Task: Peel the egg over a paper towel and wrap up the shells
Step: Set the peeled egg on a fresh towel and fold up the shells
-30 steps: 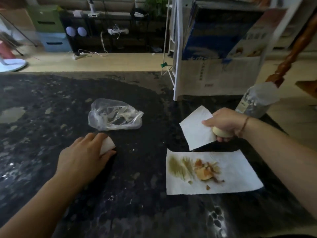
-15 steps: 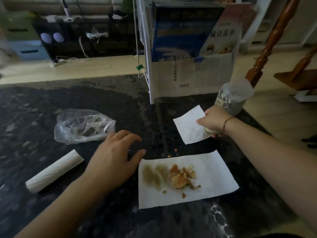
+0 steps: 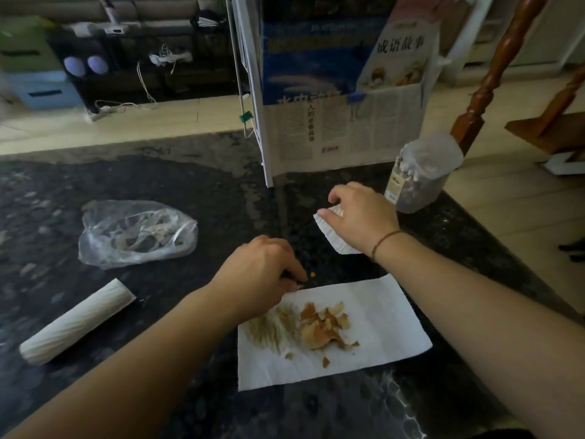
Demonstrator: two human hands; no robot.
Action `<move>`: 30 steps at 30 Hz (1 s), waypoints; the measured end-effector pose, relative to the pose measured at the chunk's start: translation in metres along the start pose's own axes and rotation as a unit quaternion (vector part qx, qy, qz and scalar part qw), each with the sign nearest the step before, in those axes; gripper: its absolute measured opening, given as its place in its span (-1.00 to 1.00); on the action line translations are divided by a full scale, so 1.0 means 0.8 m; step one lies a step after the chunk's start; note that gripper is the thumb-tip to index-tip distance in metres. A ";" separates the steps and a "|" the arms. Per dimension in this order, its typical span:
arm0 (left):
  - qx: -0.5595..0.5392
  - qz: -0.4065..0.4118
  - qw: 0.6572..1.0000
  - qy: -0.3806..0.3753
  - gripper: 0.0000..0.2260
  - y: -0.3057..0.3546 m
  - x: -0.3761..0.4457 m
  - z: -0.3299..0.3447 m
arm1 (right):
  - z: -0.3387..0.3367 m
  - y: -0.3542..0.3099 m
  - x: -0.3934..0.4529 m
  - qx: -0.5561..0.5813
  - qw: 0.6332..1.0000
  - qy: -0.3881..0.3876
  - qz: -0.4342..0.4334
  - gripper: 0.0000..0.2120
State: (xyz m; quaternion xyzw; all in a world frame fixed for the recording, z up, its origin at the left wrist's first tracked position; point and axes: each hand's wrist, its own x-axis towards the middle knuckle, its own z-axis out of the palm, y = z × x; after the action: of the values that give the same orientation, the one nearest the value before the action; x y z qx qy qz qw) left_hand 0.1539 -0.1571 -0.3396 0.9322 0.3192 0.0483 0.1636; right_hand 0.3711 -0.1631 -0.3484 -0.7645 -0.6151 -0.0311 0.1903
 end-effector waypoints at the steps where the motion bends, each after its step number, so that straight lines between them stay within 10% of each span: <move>1: 0.001 0.004 1.000 -0.005 -0.81 -0.001 -0.001 0.002 | 0.008 0.003 -0.004 -0.006 1.000 0.000 -0.006 -0.70; 13: 0.029 0.030 0.999 0.027 -0.89 0.003 -0.004 0.009 | -0.005 0.010 -0.038 -0.024 0.979 0.075 -0.188 -0.76; 19: 0.022 0.008 0.997 0.068 -0.90 0.004 -0.011 0.022 | -0.006 -0.002 -0.071 0.003 0.957 -0.093 -0.274 -0.84; 30: -0.024 0.064 0.990 0.124 -0.92 0.028 -0.086 0.020 | -0.009 -0.026 -0.072 -0.091 0.939 -0.118 -0.309 -0.89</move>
State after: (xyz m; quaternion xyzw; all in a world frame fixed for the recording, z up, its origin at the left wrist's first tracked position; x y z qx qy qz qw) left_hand 0.1153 -0.2202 -0.3463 0.9333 0.2757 0.1818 0.1412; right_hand 0.3388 -0.2155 -0.3530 -0.5486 -0.8339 -0.0538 0.0263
